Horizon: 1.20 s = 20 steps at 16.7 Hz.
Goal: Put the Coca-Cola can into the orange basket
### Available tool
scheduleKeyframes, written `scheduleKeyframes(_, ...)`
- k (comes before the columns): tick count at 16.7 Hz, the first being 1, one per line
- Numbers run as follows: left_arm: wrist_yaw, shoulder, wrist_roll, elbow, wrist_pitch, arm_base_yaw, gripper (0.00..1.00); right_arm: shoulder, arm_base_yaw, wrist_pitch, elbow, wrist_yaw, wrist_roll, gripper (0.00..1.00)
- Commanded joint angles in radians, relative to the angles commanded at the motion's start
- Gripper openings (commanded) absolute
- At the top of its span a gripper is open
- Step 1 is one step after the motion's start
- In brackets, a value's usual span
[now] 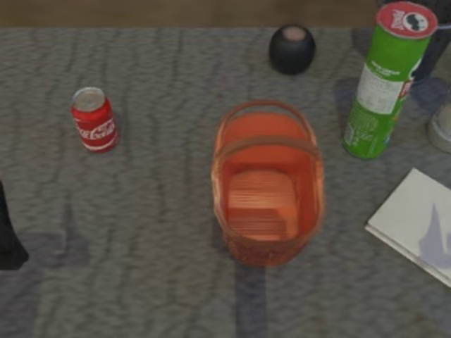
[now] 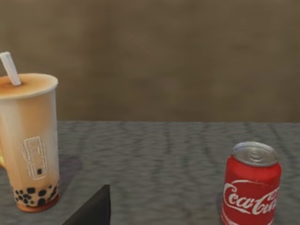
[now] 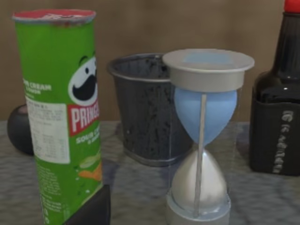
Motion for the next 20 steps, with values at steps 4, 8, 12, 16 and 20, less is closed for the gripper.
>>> scheduleKeyframes(4,0.002,0.028,0.007,0.019,-0.02,-0.004,1.0,0.0,0.0,0.0,0.0,0.0,0.0,1.0)
scheduleKeyframes(8,0.006,0.202,0.05,0.147,-0.145,-0.02,1.0,0.0,0.0,0.0,0.0,0.0,0.0,1.0)
scheduleKeyframes(12,0.008,0.495,0.126,0.387,-0.345,-0.042,1.0,0.0,0.0,0.0,0.0,0.0,0.0,1.0)
scheduleKeyframes(16,0.01,0.859,0.223,0.724,-0.576,-0.067,1.0,0.0,0.0,0.0,0.0,0.0,0.0,1.0)
scheduleKeyframes(20,0.012,1.256,0.329,1.126,-0.805,-0.092,1.0,0.0,0.0,0.0,0.0,0.0,0.0,1.0)
